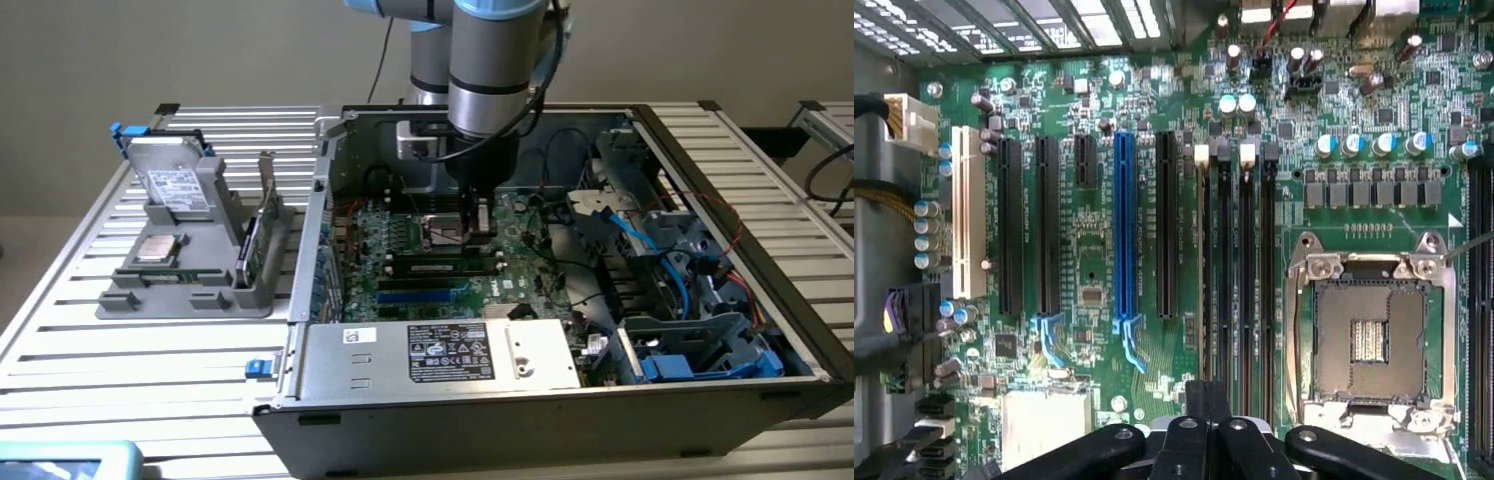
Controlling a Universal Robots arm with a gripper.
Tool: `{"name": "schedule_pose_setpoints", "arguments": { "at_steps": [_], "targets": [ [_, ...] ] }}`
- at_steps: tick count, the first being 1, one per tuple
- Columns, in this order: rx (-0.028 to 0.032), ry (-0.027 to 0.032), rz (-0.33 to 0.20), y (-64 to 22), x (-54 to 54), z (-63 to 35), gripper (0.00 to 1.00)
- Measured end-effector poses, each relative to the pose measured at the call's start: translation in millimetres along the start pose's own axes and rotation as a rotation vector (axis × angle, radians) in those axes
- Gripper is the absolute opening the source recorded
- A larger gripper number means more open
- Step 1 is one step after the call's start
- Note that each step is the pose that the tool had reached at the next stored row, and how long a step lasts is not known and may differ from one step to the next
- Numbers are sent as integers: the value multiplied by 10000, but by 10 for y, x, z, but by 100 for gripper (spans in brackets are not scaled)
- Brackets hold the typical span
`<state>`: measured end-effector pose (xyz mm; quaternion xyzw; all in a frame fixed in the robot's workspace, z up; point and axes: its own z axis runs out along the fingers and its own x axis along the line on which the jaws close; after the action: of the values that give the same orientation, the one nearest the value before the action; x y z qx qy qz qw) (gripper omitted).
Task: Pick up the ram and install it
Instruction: 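Press down the ram until it locks into place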
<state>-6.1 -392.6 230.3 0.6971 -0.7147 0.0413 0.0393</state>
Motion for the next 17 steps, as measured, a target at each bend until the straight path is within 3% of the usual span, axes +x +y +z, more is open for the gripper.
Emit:
{"name": "schedule_pose_setpoints", "arguments": {
  "at_steps": [10,12,17],
  "targets": [
    [-2,-23,0,426,12,-14,11],
    [-3,-33,1,468,14,-18,11],
    [-2,-45,0,481,7,-17,11]
  ]
}}
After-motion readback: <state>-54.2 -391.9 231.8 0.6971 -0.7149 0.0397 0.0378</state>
